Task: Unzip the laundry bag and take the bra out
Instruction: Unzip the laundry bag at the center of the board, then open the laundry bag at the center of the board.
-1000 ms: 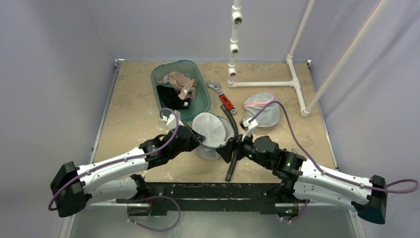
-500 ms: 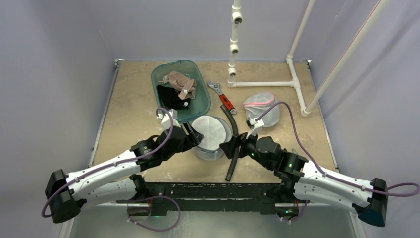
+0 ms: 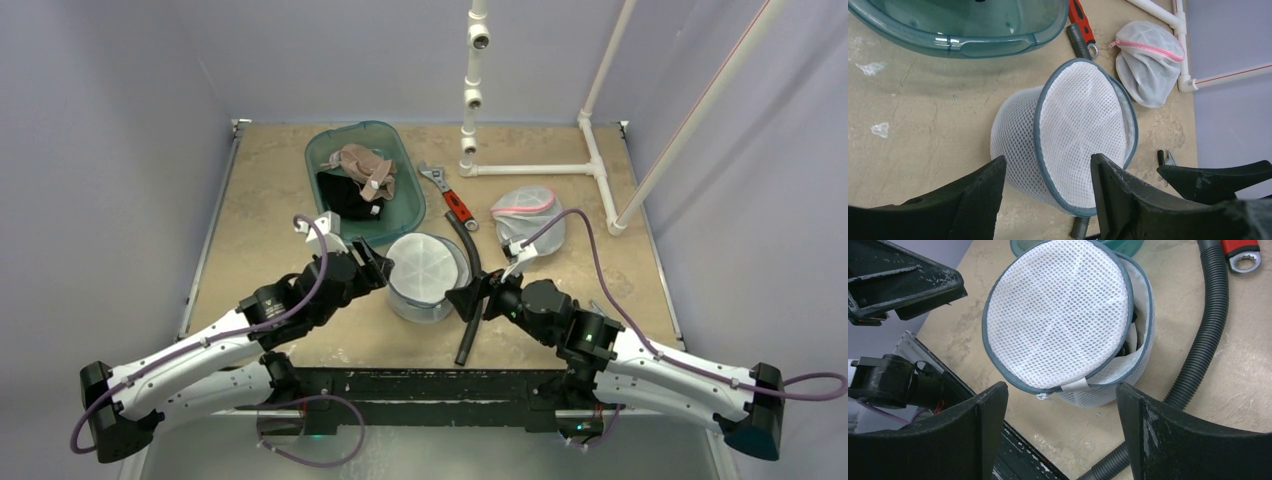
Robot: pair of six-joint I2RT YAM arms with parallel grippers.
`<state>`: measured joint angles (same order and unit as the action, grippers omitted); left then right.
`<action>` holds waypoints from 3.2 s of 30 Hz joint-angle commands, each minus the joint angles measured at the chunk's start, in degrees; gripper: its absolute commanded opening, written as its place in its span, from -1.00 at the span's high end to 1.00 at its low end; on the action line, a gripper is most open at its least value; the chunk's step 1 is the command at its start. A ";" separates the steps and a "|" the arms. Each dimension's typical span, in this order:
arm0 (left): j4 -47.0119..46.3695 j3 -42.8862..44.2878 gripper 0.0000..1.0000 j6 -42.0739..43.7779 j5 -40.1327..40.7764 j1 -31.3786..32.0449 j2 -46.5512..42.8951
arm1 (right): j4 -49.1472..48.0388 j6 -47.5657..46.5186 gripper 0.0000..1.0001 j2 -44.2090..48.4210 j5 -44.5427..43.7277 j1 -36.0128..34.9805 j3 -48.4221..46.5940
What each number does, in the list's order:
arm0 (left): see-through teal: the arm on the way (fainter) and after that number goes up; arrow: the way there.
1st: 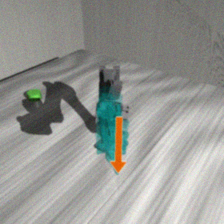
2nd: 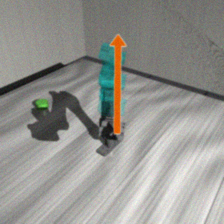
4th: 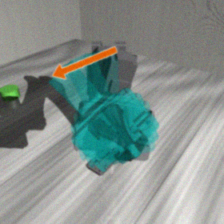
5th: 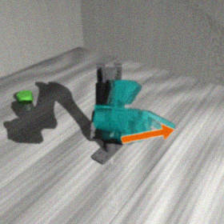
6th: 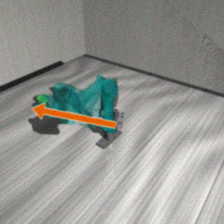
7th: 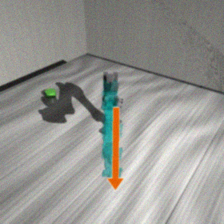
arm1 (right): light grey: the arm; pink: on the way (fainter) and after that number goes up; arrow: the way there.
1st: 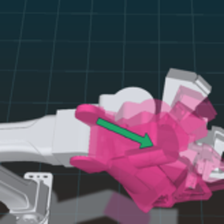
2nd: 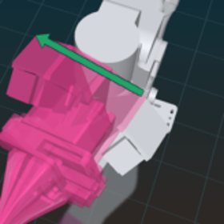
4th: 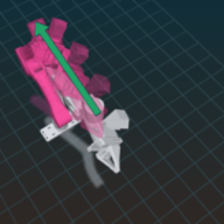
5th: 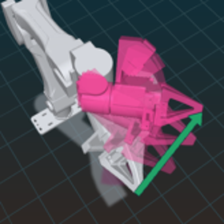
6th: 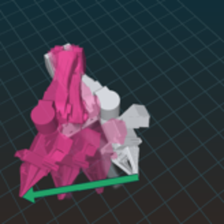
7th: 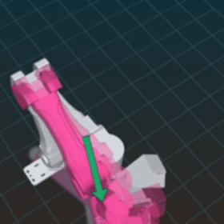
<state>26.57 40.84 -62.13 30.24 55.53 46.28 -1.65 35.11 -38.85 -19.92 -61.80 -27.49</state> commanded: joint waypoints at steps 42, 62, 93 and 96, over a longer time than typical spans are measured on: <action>-9.60 0.92 0.81 9.68 -7.66 -4.95 7.65 | 1.10 -0.01 -0.55 5.19 1.84 0.20 1.16; -25.64 -1.37 1.00 33.73 -21.45 -4.88 -0.48 | 1.56 3.42 -0.72 5.72 -2.05 0.89 -4.41; -31.13 -8.05 1.00 63.63 -43.30 0.23 -9.19 | 2.29 -21.42 -0.60 -2.63 19.83 3.44 -17.17; -31.18 -8.01 1.00 63.32 -43.54 0.28 -9.12 | 3.13 -23.55 -0.48 -5.20 20.54 3.41 -17.81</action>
<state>-3.01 31.46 -0.12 -11.68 55.44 37.50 2.63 16.99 -40.97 -2.74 -58.48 -44.60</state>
